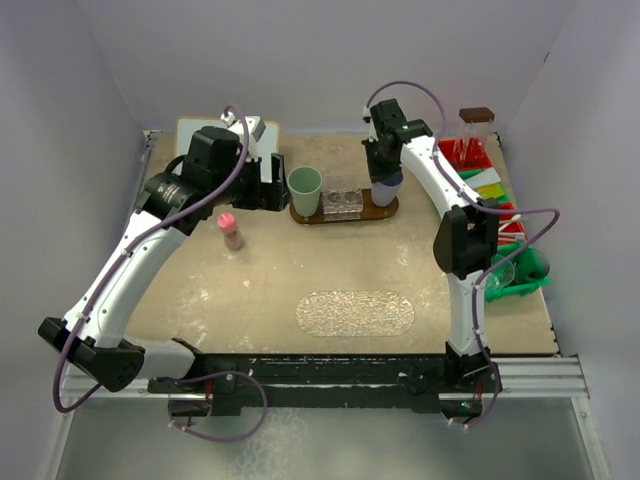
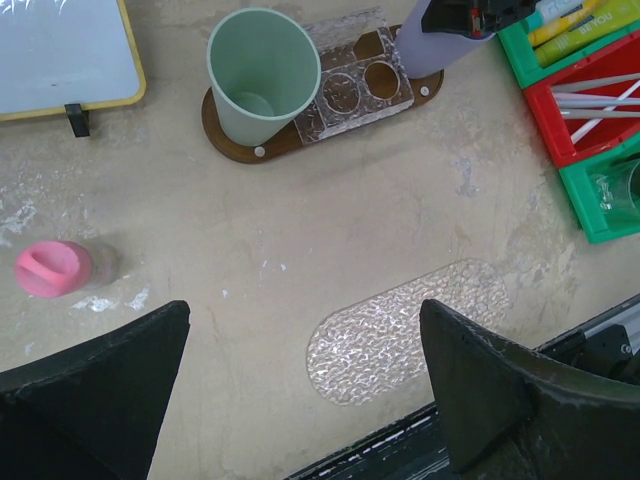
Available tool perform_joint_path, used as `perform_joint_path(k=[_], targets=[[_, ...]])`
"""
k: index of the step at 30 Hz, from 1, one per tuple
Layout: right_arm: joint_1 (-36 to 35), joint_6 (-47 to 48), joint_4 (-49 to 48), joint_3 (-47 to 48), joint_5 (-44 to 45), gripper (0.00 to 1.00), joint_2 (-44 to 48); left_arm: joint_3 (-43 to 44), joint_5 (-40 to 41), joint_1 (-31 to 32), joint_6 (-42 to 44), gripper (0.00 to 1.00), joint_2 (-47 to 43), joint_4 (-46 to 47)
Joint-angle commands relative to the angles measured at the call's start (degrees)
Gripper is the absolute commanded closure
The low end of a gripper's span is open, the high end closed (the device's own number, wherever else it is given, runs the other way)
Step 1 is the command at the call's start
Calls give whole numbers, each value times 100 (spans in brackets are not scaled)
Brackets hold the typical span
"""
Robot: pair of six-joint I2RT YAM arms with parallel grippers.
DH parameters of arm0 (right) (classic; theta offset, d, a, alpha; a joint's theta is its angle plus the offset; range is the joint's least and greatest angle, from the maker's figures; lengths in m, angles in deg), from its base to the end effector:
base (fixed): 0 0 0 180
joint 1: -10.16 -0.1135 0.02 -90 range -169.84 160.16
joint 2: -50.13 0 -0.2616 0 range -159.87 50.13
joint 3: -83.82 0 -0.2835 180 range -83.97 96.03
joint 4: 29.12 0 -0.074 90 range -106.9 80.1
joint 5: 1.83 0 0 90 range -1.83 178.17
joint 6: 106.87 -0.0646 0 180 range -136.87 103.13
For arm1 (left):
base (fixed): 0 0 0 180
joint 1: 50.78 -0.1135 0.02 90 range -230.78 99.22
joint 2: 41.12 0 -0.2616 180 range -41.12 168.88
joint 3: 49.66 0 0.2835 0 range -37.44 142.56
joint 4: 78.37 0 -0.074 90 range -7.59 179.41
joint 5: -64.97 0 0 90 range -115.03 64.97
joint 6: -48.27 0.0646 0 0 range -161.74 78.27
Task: Prepare toiletry sets of a toothbrush and toothpaste on the tray
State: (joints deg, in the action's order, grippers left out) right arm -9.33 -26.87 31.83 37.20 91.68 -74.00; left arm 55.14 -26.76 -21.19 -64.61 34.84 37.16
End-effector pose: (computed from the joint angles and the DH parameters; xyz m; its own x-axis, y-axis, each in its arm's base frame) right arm 0.5032 0.1739 0.2669 -0.7802 -0.0923 -0.6187 -0.1643 0.9846 0.0603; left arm 0.2751 -0.1585 0.4233 -0.6669 -0.0682 -0.7420 0.2774 0.9015 -0.3322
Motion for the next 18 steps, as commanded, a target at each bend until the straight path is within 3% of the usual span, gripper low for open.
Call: perform_joint_path(k=[1,8,13,18], targets=[[-27,-97,-148,-7,116,100,65,265,76,-44,177,7,-8,52],[-29,-125,-95,109,-48,91,56,265,44,-47,231,7,21,61],[-29,-186,259,350,-423,72,329,300,29,-49,254,7,18,28],[21,-164,263,-133,-245,51,1389,227,-63,-49,226,7,-50,70]])
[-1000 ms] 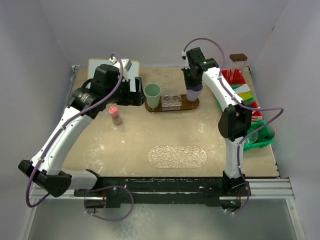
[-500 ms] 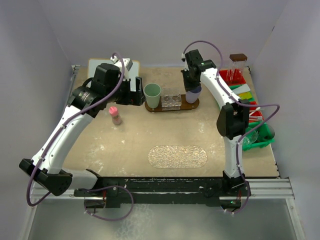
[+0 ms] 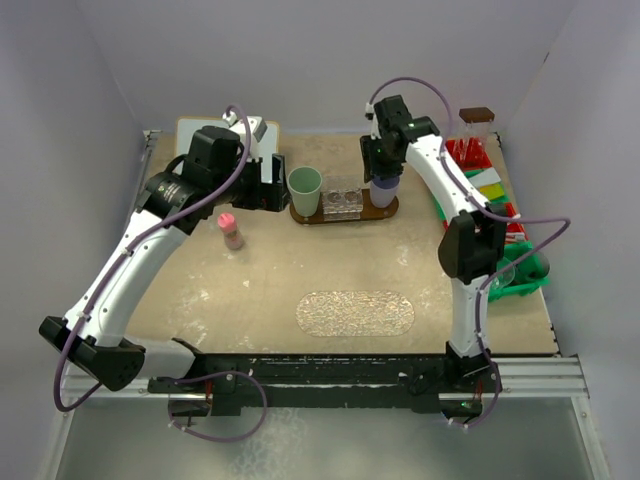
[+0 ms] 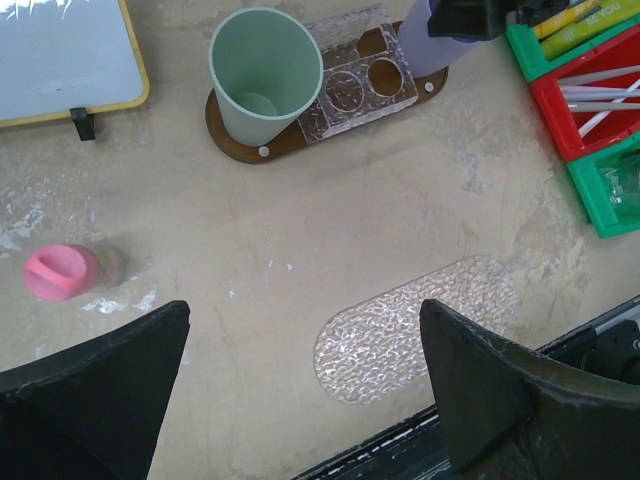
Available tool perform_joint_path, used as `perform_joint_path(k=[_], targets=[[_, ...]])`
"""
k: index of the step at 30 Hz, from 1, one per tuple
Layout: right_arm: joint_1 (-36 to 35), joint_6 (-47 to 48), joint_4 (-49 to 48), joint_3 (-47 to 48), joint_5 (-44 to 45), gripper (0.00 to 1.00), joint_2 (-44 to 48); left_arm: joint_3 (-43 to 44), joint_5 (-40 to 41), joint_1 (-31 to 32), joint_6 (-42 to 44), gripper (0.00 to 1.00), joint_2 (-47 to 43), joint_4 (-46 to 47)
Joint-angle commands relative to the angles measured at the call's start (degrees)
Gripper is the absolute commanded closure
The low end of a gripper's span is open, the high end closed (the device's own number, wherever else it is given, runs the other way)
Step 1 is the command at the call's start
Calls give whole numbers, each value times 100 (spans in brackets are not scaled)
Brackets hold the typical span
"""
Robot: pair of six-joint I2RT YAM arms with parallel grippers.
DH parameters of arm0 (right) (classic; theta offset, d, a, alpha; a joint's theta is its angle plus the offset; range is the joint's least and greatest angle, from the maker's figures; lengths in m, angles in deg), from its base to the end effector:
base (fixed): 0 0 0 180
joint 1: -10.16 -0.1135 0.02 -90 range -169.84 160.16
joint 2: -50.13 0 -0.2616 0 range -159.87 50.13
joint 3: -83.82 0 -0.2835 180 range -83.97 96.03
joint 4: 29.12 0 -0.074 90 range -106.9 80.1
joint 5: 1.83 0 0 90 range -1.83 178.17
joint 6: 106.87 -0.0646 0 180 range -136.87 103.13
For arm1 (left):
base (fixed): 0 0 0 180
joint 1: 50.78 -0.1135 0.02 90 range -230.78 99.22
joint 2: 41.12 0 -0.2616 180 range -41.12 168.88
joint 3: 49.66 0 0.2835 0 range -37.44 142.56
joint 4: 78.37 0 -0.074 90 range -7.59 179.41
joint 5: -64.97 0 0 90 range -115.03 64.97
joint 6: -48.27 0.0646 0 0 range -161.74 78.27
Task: Prepare toiletry sets of a toothbrush and toothpaste on the tray
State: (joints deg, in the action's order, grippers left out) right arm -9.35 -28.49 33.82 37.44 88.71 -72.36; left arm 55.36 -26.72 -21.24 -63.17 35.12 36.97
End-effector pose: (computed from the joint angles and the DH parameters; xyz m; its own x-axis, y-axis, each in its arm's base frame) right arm 0.4945 0.1746 0.2799 -0.7918 -0.0669 -0.6071 -0.1725 0.9780 0.1173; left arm 0.2762 -0.1587 0.4229 -0.6624 -0.0446 -0.7479 0.2917 0.9041 -0.3123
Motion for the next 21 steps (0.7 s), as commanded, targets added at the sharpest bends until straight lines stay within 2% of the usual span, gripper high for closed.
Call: perform_joint_path(k=[1,7,13,17,21], targets=[[51,12,-34,-370,108,50,1518,165,-105,-47,59,7,-109,118],[171,273,-959,-2623,536,43,3445,-138,-338,-40,-81,7,-285,404],[425,-187,-1109,-4437,1170,35,5336,-479,-524,-41,-252,6,-565,669],[1015,-651,-967,-5170,1038,31,6227,-674,-660,-44,-353,7,-645,832],[1267,-829,-733,-5450,975,30,6569,-735,-810,-45,-409,7,-628,926]])
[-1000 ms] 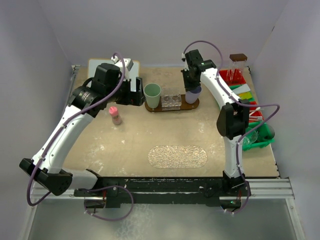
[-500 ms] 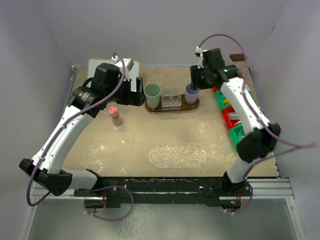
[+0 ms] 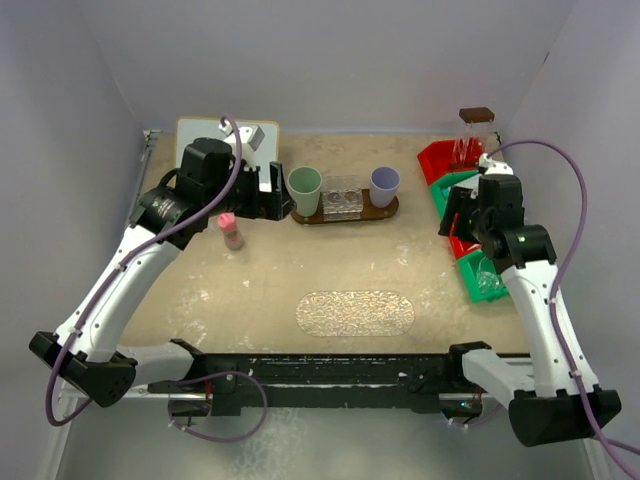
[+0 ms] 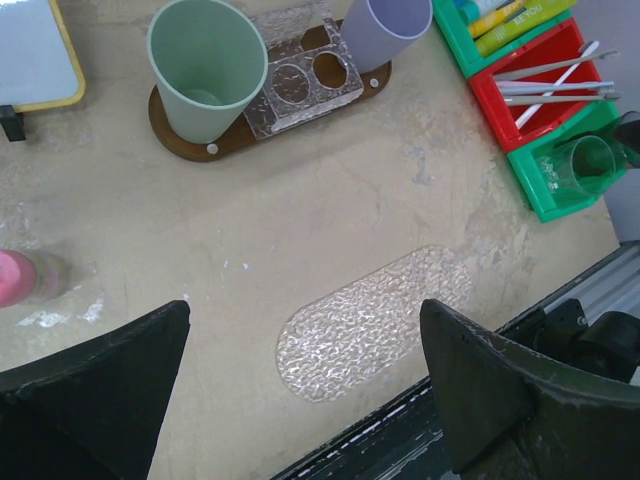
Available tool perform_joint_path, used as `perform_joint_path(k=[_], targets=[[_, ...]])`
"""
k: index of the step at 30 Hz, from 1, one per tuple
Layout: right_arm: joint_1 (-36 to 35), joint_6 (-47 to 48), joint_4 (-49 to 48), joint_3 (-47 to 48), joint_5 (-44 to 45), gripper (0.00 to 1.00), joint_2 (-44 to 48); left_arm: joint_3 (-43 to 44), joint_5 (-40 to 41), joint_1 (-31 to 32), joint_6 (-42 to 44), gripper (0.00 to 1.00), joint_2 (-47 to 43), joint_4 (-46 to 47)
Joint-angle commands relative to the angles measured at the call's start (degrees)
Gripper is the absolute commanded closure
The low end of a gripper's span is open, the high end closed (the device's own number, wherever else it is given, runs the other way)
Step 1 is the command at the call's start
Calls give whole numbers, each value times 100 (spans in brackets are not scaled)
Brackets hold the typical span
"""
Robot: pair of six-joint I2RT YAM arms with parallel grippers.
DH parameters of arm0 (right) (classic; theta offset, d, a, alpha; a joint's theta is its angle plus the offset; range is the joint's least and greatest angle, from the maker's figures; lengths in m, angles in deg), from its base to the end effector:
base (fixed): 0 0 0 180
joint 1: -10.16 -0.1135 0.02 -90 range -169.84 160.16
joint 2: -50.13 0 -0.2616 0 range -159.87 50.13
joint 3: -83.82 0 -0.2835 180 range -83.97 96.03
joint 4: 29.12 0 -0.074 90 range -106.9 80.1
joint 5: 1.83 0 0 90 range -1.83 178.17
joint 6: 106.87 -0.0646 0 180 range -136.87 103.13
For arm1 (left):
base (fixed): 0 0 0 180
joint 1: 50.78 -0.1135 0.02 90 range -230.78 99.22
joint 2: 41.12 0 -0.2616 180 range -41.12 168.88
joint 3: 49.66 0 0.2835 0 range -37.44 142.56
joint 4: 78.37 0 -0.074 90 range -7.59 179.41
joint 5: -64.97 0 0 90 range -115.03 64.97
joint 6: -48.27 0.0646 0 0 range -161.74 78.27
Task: Prepare toiletry sets of a toothbrush and toothpaste on the tray
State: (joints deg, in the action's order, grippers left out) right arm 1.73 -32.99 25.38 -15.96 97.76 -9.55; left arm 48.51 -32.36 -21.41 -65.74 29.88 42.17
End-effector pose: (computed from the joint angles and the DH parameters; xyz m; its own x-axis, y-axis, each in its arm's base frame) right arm 0.2663 0.0286 0.3619 -0.5330 0.1978 -0.8227 0.1459 0.9792 0.1409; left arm 0.2607 -0.1562 0.4165 -0.6614 -0.0908 -0.7445 0.3408 0.8478 -0.4062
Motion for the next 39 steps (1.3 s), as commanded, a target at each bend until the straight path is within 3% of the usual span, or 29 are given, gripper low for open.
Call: perform_joint_path(k=[1,9,17,23,27,29,39], targets=[[159,-409,177,-111,78,30,290,-52,-289,-27,-163,7,-94,423],[474,-965,-13,-66,-215,27,-292,-84,-401,-27,-184,6,-79,394],[1741,-2438,-465,1117,-1219,38,-2068,19,-275,-27,-22,7,-6,273],[1830,-2810,-958,1816,-167,38,-3151,146,-19,-27,250,7,207,180],[1854,-2451,-1809,1606,806,35,-3380,427,148,-27,461,7,493,69],[1887,-2266,-2462,1270,831,36,-3346,528,198,-27,554,7,610,42],[2238,-1508,-3795,668,845,39,-3659,510,208,-36,682,7,991,127]])
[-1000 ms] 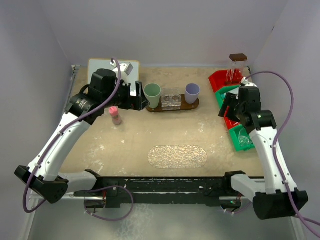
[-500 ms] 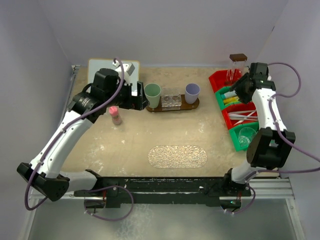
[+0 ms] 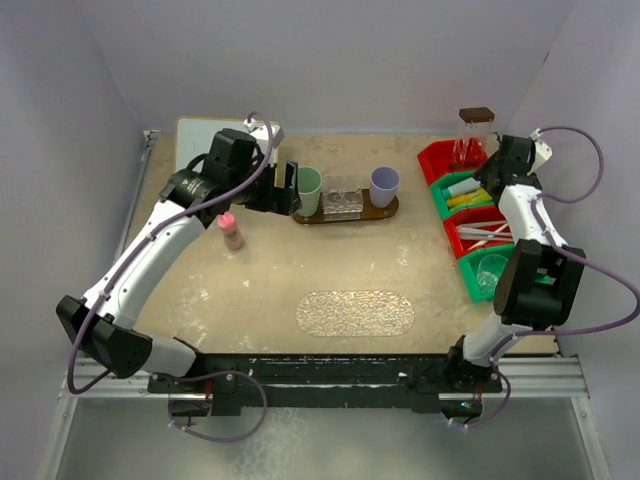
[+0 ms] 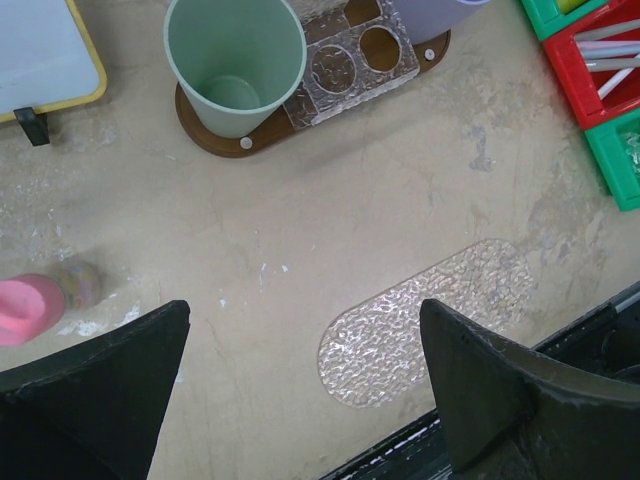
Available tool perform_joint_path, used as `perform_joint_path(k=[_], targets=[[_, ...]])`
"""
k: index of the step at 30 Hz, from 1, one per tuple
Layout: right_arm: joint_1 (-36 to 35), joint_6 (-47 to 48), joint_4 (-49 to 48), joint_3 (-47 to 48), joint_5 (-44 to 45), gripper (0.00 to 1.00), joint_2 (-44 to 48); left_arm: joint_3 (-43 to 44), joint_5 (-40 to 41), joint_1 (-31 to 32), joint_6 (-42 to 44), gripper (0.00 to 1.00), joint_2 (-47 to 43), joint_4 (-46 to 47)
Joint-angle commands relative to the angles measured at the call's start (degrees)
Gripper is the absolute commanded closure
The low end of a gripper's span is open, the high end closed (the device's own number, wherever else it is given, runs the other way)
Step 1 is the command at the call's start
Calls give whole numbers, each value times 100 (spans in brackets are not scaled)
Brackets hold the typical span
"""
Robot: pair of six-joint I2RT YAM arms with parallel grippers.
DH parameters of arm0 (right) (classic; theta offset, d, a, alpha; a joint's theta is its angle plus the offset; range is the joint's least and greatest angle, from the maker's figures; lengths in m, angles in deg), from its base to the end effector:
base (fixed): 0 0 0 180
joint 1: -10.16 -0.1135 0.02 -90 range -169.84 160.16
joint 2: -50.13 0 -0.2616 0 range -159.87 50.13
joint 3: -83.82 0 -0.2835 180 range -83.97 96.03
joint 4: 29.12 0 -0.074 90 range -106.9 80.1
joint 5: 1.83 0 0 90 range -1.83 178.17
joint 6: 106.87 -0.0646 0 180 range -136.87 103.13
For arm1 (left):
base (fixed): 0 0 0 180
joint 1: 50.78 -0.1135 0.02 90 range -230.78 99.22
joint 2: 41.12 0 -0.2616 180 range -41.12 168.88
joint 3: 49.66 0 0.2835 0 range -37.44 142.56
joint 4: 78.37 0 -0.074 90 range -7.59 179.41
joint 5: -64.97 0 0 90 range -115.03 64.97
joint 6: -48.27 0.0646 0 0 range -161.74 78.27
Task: Prepare toiletry sets of a toothbrush and toothpaste on the tray
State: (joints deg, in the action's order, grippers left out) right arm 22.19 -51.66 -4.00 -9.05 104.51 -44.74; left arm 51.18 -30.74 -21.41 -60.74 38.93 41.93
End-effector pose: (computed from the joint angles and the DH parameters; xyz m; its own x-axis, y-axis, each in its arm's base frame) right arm 0.4240 -0.1089 0.2622 -0.1898 0.6003 -0.7769 0.6569 0.6658 0.3539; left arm 0.2996 -0.1760 0.3849 -0.6985 0.0212 -0.7153 0.3469 0.8843 -0.3125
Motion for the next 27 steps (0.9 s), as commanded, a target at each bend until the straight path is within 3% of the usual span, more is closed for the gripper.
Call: perform_joint_path(k=[1,4,13,23,27], targets=[[252,385,-954,-62,121,39,-178,244,33,-36,191,7,123,166],[348,620,-1436,-316,-54,40,-132,281,-44,-53,201,7,239,172],[610,507,-1651,-545,-404,41,-404,341,-140,-76,243,7,392,105],[938,487,-2038,-625,-1184,52,-695,410,-110,-89,226,7,422,-28],[1114,489,-2374,-706,-1974,61,-828,411,-122,-97,222,7,419,-32]])
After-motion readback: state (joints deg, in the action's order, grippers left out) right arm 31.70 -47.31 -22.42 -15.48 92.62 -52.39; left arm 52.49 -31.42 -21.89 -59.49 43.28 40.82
